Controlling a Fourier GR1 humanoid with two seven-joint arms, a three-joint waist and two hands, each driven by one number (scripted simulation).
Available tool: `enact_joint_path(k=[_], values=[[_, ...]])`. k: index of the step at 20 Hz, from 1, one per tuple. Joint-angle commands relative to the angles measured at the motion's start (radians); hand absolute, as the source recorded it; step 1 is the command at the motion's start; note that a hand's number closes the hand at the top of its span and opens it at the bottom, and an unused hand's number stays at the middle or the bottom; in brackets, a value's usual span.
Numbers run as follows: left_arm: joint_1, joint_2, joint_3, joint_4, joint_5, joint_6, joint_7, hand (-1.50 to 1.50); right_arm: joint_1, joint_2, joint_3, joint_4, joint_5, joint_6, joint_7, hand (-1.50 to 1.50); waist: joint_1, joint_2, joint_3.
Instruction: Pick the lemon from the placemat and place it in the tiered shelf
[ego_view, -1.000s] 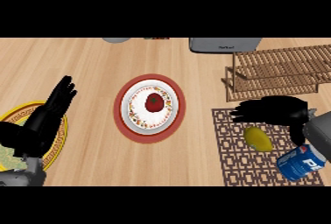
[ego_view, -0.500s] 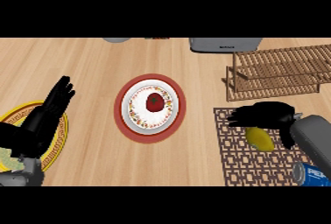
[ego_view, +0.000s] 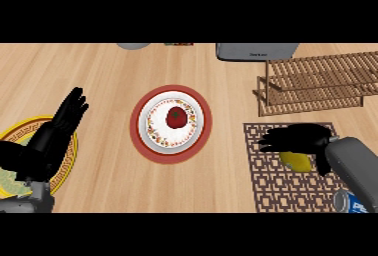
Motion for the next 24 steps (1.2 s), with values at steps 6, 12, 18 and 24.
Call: enact_joint_path(k=[6,12,18,24], values=[[0.045,-0.053,-0.033,0.012,-0.062,0.003,-0.052,0.00,0.016,0.094,-0.036,0.148,0.068,-0.147,-0.003,1.50,0.004,0.009,0.007],[-0.071,-0.008,0.025,-0.020,-0.006,-0.014,0.093,0.00,-0.049,0.123,-0.137,0.185,-0.006,-0.241,-0.079,1.50,0.014,0.012,0.009],[0.001,-0.019,0.028,-0.001,-0.020,-0.035,-0.008,0.00,-0.050,0.117,-0.225,0.156,-0.096,-0.268,-0.174,1.50,0.004,0.009,0.008],[0.022,-0.039,0.016,0.014,-0.038,-0.019,-0.010,0.00,-0.101,0.076,-0.336,0.109,-0.320,0.016,-0.311,1.50,-0.011,0.003,0.006]])
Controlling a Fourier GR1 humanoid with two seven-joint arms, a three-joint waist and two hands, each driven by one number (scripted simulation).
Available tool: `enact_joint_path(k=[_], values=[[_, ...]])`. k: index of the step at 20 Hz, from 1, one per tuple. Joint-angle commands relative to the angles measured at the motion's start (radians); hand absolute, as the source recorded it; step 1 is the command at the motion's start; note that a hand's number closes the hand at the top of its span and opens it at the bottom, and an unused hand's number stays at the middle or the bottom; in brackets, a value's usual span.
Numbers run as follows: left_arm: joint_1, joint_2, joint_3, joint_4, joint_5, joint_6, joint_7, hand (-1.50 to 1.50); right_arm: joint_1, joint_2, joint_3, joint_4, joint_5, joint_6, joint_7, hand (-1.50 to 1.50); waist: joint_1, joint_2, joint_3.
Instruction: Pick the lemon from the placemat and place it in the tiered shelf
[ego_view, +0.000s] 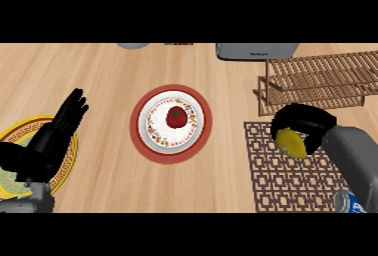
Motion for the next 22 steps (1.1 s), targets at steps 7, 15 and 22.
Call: enact_joint_path(k=[7,15,22], values=[[0.056,0.014,0.060,-0.004,-0.007,0.045,0.015,0.00,0.150,0.140,-0.301,-0.020,-0.249,-0.135,0.541,1.50,-0.149,-0.056,-0.004],[0.088,0.016,0.067,-0.003,-0.011,0.046,0.011,0.00,0.096,0.251,-0.331,-0.299,-0.236,-0.356,0.839,1.50,-0.144,-0.066,-0.009],[0.075,0.024,0.072,-0.004,-0.004,0.033,0.005,0.00,0.059,0.292,-0.289,-0.584,-0.168,-0.345,1.170,1.50,-0.138,-0.055,-0.006]])
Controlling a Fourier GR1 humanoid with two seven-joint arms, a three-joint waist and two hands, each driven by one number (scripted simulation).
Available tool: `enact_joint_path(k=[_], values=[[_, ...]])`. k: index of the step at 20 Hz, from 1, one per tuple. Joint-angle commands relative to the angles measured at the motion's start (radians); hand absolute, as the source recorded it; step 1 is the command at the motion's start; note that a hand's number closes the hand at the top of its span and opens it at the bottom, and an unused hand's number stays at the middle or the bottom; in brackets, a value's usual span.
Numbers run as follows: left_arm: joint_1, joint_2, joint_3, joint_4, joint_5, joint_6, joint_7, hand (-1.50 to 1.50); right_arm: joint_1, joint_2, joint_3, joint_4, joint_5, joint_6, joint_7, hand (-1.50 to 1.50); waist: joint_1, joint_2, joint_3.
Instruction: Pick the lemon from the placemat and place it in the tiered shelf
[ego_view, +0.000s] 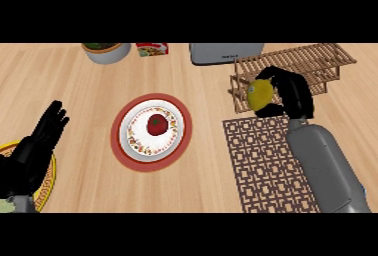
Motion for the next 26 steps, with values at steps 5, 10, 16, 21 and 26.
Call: enact_joint_path(k=[5,10,16,21,26], values=[[0.015,0.000,-0.007,-0.025,0.009,-0.018,0.001,0.00,-0.026,0.038,0.067,-0.390,0.119,0.077,0.461,1.50,0.032,0.014,0.004],[-0.008,-0.003,-0.032,-0.050,0.010,-0.039,0.009,0.00,-0.099,0.035,0.067,-0.676,0.152,0.236,0.753,1.50,0.085,0.039,0.008],[-0.063,-0.033,-0.053,-0.024,0.006,-0.029,0.012,0.00,-0.131,0.194,-0.057,-0.814,-0.190,0.088,0.787,1.50,0.118,0.053,0.014],[-0.091,-0.030,-0.048,0.044,-0.016,-0.053,-0.033,0.00,-0.210,0.168,-0.155,-0.782,-0.248,0.107,0.787,1.50,0.128,0.060,0.010],[-0.066,-0.012,-0.033,-0.021,0.006,-0.053,0.005,0.00,-0.150,-0.240,0.045,-0.607,0.238,0.332,0.698,1.50,0.117,0.060,0.001]])
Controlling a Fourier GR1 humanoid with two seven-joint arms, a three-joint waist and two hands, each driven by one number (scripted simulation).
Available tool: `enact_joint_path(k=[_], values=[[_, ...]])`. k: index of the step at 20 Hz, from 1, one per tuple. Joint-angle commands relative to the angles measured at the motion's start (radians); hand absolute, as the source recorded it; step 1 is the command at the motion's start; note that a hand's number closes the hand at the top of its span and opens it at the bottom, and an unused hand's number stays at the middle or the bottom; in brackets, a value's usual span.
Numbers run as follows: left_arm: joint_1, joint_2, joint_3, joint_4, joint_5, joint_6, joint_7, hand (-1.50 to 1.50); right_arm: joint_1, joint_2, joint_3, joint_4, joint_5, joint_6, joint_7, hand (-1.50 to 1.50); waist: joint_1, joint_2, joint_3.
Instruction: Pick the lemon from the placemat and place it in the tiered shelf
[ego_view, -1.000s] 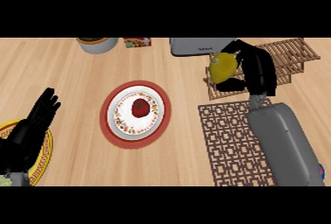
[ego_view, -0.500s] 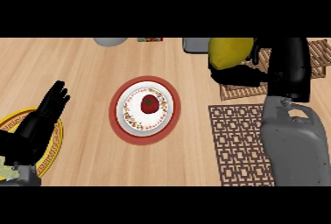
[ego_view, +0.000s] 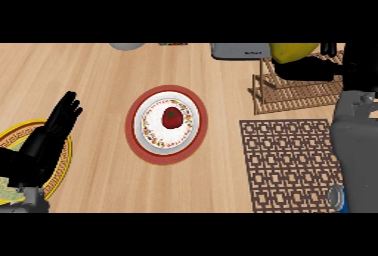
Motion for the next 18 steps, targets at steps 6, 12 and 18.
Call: enact_joint_path(k=[6,12,18], values=[[-0.016,0.001,0.010,0.027,0.022,-0.034,-0.013,0.00,-0.161,-0.281,0.056,0.165,0.231,0.197,-0.070,1.50,0.029,0.002,0.008],[-0.018,-0.025,-0.007,0.013,-0.020,-0.012,-0.003,0.00,-0.214,-0.253,0.047,0.356,0.293,0.008,-0.275,1.50,0.035,0.004,0.009],[-0.092,-0.037,-0.006,0.042,-0.039,0.004,0.031,0.00,-0.337,-0.212,-0.034,0.526,0.147,0.049,-0.405,1.50,0.034,0.006,0.009]])
